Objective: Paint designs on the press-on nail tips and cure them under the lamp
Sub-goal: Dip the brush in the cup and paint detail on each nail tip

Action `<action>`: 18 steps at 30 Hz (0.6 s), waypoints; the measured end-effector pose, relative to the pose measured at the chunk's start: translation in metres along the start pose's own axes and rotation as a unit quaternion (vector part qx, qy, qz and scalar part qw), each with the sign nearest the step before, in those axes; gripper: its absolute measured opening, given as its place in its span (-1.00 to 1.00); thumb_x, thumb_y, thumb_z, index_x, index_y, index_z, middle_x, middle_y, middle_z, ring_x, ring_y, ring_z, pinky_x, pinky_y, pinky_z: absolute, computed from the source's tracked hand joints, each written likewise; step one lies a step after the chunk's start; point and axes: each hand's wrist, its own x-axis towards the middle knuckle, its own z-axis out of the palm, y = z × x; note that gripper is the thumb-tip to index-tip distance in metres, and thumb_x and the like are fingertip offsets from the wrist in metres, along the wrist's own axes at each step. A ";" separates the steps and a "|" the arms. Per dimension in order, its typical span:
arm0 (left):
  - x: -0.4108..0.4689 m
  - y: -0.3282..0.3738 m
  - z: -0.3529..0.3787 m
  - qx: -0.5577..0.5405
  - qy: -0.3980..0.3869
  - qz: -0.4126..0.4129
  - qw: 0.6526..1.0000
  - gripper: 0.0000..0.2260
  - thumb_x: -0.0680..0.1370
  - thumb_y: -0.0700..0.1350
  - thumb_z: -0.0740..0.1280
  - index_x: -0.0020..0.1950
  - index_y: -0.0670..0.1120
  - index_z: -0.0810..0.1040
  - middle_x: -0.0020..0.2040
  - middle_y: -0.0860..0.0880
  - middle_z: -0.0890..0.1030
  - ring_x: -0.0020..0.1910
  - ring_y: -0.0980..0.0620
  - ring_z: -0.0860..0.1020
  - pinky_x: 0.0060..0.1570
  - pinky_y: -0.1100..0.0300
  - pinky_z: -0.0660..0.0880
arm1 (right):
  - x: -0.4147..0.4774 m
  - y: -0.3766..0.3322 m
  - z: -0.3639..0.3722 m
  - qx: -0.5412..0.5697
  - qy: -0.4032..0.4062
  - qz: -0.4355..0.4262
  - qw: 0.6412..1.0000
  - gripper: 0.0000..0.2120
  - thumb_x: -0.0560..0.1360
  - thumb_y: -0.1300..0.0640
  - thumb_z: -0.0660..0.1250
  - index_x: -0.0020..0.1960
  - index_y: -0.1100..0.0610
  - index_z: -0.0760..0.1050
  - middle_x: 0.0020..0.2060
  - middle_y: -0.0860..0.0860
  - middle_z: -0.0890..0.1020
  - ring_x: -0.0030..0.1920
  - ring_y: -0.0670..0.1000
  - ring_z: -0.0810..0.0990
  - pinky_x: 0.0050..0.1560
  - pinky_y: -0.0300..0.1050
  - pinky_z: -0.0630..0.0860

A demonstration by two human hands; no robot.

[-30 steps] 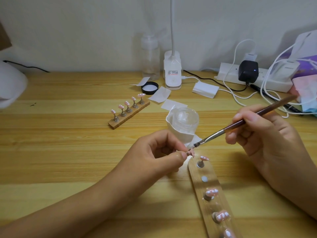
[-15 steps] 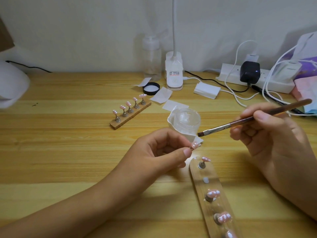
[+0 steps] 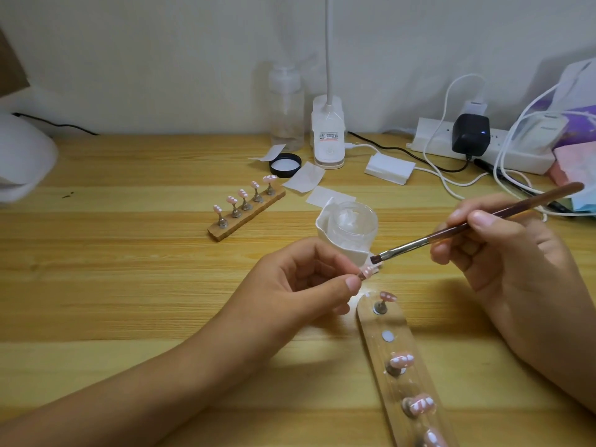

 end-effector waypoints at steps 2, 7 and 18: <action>0.000 0.000 0.000 0.004 0.003 -0.004 1.000 -0.95 0.40 -0.20 0.41 -0.19 -0.06 0.61 -0.31 0.07 0.62 -0.33 0.17 0.55 -0.24 0.34 0.51 | 0.001 -0.001 0.000 0.021 -0.003 0.007 1.000 -0.69 0.51 0.22 0.15 -0.23 0.01 0.62 -0.34 0.01 0.61 -0.31 -0.04 0.62 -0.23 -0.24 0.57; 0.001 0.000 0.000 0.011 0.002 -0.009 1.000 -0.91 0.40 -0.18 0.42 -0.22 0.02 0.64 -0.30 0.10 0.63 -0.33 0.18 0.56 -0.23 0.34 0.51 | -0.001 -0.001 0.002 0.010 -0.040 0.017 0.999 -0.69 0.52 0.20 0.17 -0.21 0.00 0.64 -0.34 0.02 0.64 -0.31 -0.04 0.64 -0.22 -0.24 0.58; 0.000 -0.001 -0.001 -0.004 0.010 -0.022 1.000 -0.93 0.40 -0.15 0.42 -0.19 0.02 0.67 -0.23 0.04 0.68 -0.29 0.15 0.59 -0.22 0.30 0.54 | 0.003 0.002 -0.005 0.029 -0.047 0.018 0.998 -0.61 0.45 0.28 0.06 -0.18 0.01 0.65 -0.29 0.03 0.66 -0.23 -0.01 0.64 -0.13 -0.25 0.58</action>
